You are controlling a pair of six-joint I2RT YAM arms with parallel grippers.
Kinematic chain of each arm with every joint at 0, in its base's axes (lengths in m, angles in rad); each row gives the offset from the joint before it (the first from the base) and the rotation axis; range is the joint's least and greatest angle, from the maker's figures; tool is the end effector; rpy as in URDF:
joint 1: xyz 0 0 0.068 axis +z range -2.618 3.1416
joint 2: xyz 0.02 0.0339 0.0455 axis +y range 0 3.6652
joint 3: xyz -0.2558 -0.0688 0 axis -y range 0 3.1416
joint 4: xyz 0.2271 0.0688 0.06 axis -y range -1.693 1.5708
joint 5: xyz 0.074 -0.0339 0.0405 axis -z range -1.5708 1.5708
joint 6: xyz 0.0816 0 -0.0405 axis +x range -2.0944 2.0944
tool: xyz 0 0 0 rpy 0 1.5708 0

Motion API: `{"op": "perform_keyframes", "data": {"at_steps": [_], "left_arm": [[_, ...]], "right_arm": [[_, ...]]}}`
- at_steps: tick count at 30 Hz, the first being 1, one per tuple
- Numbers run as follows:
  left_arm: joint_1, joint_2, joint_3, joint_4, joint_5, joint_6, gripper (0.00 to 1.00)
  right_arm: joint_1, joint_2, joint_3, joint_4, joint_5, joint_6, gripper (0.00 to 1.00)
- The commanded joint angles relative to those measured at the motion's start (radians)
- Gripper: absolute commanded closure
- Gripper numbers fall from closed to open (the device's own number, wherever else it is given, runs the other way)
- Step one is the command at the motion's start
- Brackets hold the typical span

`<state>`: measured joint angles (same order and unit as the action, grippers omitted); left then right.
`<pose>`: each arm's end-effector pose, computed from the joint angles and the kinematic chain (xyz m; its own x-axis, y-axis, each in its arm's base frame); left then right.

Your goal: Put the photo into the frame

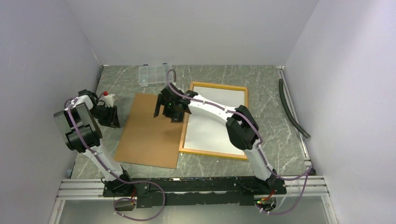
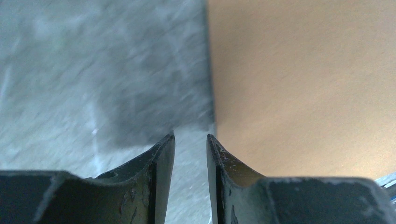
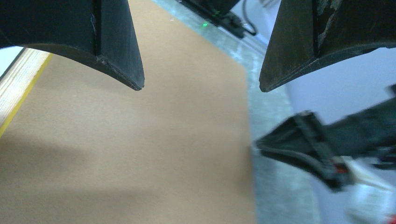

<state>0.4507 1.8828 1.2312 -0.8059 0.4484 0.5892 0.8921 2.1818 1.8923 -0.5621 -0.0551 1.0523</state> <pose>0.3144 0.1128 0.1203 -0.9372 0.1028 -0.3334 0.2073 0.9326 -0.2953 0.3129 0.3951 0.1987 -0.9289 0.2297 -0.2905 0.0138 0.8053 0.5927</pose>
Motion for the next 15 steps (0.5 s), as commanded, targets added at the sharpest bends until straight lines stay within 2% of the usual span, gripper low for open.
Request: {"op": "perform_keyframes", "data": {"at_steps": [1,11,15], "left_arm": [[0.042,0.009,0.013,-0.039,-0.035,0.044,0.61],[0.043,-0.041,0.022,-0.066,0.012,0.038,0.53],[0.044,-0.044,0.019,-0.067,0.003,0.042,0.39]], "right_arm": [[0.015,0.011,-0.043,-0.136,0.049,-0.065,0.02],[0.01,-0.035,-0.169,-0.117,0.095,-0.048,0.02],[0.002,-0.053,-0.203,-0.116,0.111,-0.042,0.02]]}}
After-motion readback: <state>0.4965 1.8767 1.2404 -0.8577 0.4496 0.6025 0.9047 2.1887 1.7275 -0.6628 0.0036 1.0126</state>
